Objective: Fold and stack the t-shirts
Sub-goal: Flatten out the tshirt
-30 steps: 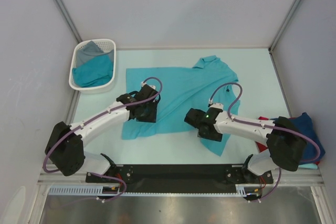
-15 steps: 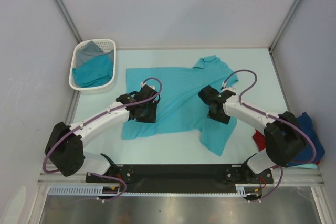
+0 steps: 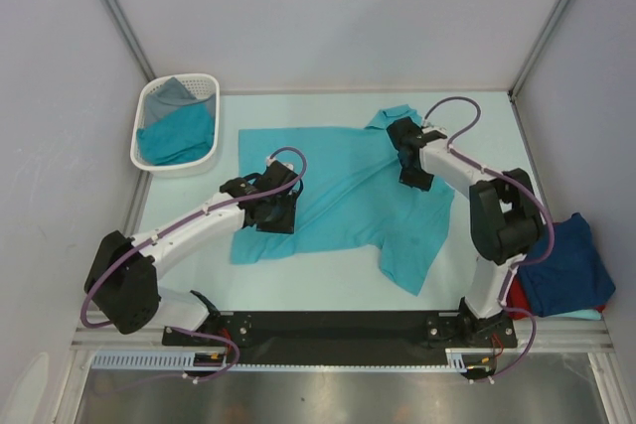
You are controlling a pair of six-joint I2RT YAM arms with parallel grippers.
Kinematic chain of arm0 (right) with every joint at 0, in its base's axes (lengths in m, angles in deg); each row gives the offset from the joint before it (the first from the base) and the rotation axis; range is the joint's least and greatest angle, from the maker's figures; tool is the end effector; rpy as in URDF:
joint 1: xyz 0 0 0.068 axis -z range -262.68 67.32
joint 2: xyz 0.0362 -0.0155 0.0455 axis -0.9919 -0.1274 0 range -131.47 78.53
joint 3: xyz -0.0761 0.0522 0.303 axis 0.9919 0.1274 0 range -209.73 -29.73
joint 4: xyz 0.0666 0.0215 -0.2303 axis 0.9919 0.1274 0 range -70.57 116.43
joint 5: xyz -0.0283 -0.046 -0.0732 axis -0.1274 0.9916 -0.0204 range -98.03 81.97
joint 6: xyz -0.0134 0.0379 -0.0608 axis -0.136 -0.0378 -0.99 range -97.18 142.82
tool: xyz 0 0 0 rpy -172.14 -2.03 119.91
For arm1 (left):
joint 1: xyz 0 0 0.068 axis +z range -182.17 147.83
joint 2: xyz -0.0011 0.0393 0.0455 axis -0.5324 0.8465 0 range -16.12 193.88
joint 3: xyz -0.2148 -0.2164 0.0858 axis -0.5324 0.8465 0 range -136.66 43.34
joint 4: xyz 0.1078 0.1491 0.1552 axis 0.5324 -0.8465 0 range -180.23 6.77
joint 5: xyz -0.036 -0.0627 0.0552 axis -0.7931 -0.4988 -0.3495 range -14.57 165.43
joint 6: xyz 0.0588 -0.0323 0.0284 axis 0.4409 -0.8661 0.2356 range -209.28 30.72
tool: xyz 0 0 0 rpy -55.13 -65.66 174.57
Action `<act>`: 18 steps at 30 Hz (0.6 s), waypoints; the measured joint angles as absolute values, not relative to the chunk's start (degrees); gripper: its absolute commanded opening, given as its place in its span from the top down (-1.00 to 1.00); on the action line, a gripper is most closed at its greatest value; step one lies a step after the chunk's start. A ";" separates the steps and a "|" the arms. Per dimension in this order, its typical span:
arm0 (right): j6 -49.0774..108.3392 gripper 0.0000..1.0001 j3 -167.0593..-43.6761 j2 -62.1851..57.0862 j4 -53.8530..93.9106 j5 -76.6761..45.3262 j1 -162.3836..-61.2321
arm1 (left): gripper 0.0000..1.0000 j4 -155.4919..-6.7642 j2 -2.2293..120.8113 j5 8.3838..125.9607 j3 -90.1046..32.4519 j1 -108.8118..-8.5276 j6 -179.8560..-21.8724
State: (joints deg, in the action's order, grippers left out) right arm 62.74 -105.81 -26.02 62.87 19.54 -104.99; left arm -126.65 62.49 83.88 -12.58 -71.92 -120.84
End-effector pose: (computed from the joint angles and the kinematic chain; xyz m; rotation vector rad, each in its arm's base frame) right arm 0.3453 0.1113 0.2379 0.5001 2.5619 -0.3333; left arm 0.1916 -0.1479 0.2635 0.1516 2.7093 -0.1720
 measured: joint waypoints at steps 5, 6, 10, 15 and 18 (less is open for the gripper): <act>61.14 0.41 -107.56 -29.41 62.76 19.01 -104.55 | 0.07 -126.67 62.54 84.08 -12.58 -71.94 -120.88; 60.88 0.47 -107.56 -30.06 62.87 18.69 -104.37 | 0.07 -126.67 62.60 84.08 -12.58 -71.94 -120.88; 60.05 0.72 -107.53 -31.20 62.92 17.81 -103.39 | 0.07 -126.65 63.65 84.08 -12.67 -71.94 -120.86; 60.09 1.00 -107.42 -31.20 63.18 16.43 -100.90 | 0.07 -126.65 66.10 84.06 -13.76 -71.94 -120.84; 60.22 1.00 -107.29 -31.20 63.73 15.82 -99.57 | 0.08 -126.63 66.67 84.06 -14.26 -71.94 -120.81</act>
